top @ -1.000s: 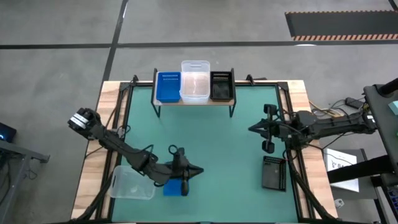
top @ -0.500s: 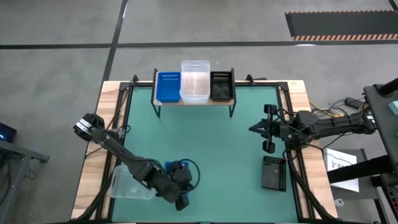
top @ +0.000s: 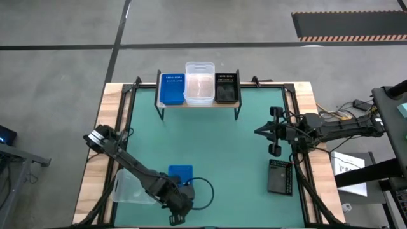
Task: Stack baskets on shelf by color
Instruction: Stack the blue bin on the blue bins on the shelf
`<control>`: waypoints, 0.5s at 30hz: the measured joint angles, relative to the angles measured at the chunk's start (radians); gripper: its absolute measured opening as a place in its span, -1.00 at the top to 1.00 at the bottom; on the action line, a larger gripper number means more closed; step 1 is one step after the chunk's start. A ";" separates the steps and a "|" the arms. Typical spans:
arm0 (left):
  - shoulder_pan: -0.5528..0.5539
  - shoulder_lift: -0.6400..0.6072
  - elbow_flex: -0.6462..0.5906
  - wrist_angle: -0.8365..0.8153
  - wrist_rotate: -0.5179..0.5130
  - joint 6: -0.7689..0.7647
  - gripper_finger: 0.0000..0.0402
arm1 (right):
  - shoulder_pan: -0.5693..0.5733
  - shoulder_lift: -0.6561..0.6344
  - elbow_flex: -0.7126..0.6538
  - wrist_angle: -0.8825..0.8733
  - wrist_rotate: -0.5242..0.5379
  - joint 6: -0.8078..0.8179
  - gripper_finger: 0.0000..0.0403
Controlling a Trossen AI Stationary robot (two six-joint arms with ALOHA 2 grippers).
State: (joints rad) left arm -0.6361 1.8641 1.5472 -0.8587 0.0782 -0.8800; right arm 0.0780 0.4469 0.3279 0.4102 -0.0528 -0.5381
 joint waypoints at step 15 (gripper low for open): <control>0.006 0.006 -0.016 -0.047 0.016 0.110 0.75 | 0.000 0.001 0.000 -0.006 0.000 0.015 0.96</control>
State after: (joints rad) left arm -0.6296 1.8698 1.5311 -0.9054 0.0945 -0.7700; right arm 0.0778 0.4480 0.3283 0.4040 -0.0525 -0.5227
